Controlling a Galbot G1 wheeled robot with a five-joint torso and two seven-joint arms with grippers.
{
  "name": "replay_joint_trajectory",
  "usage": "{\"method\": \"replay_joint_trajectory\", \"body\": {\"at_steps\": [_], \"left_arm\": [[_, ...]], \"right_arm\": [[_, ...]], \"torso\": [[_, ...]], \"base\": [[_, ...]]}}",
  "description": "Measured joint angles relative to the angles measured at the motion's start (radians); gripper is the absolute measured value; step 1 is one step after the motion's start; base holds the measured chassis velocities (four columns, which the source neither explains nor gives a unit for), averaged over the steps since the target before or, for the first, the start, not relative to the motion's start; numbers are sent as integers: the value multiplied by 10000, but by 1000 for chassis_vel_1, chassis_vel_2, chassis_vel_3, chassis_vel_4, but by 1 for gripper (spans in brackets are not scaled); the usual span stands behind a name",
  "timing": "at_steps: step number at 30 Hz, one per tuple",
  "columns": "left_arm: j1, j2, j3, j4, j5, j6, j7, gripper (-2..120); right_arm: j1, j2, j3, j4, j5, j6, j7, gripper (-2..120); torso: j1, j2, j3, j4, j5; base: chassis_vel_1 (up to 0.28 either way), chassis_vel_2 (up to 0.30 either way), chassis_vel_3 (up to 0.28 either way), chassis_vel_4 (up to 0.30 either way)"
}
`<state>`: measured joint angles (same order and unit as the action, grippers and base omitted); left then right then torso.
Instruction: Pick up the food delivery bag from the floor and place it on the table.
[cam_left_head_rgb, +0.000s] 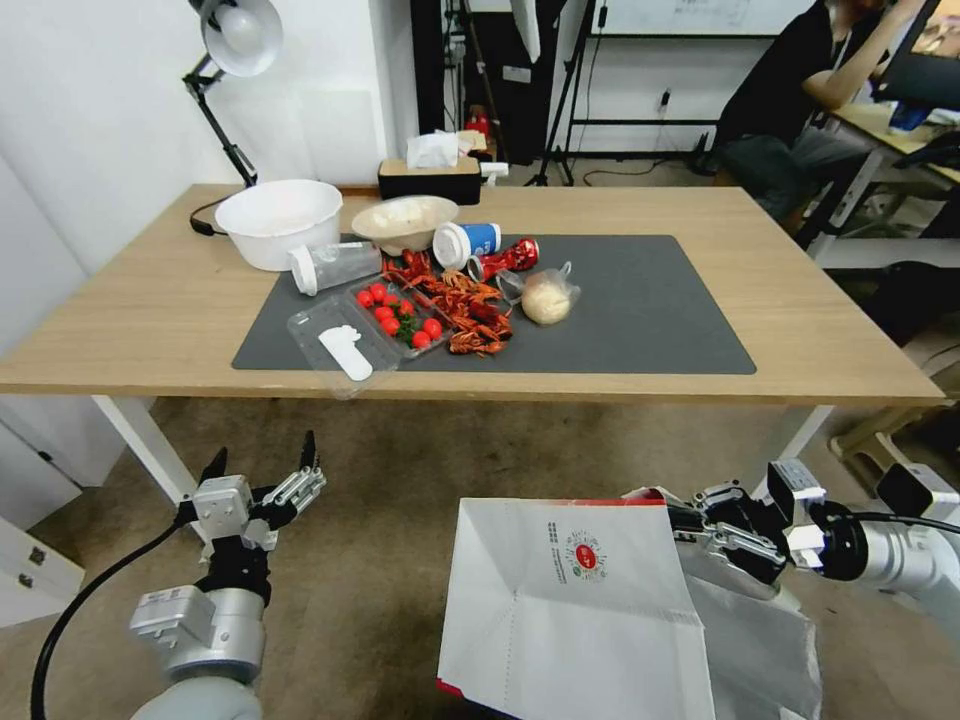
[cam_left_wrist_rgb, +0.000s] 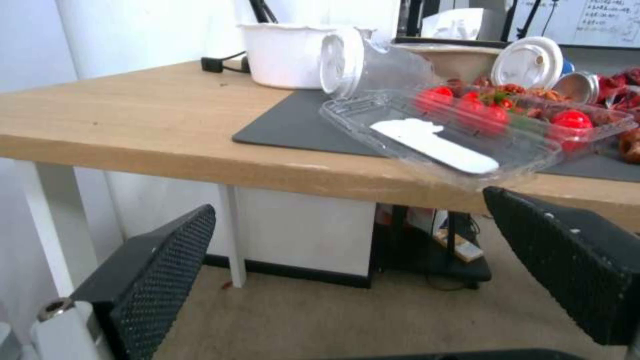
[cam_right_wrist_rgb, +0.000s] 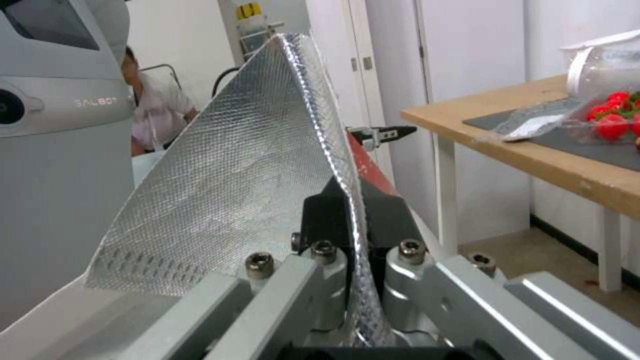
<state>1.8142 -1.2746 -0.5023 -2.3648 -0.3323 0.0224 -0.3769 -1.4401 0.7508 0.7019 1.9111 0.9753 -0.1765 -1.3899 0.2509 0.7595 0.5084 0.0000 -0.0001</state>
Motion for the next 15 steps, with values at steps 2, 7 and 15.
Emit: {"method": "replay_joint_trajectory", "body": {"at_steps": [2, 7, 15], "left_arm": [[2, 0, 0, 0, 0, 0, 1, 100], [-17, 52, -26, 0, 2, 12, 1, 100], [-26, 56, -40, 8, -5, 23, 5, 100]], "right_arm": [[-1, 6, 3, 1, -2, 2, -3, 0], [14, 8, 5, 1, -5, 6, -10, 0], [32, -4, 4, -14, -7, 8, -10, 0]], "torso": [[45, 113, 66, 0, 0], [209, 487, 278, -1, 1], [415, 988, 578, -1, 0]], "base": [[0, 0, 0, 0], [0, 0, 0, 0], [0, 0, 0, 0]]}}
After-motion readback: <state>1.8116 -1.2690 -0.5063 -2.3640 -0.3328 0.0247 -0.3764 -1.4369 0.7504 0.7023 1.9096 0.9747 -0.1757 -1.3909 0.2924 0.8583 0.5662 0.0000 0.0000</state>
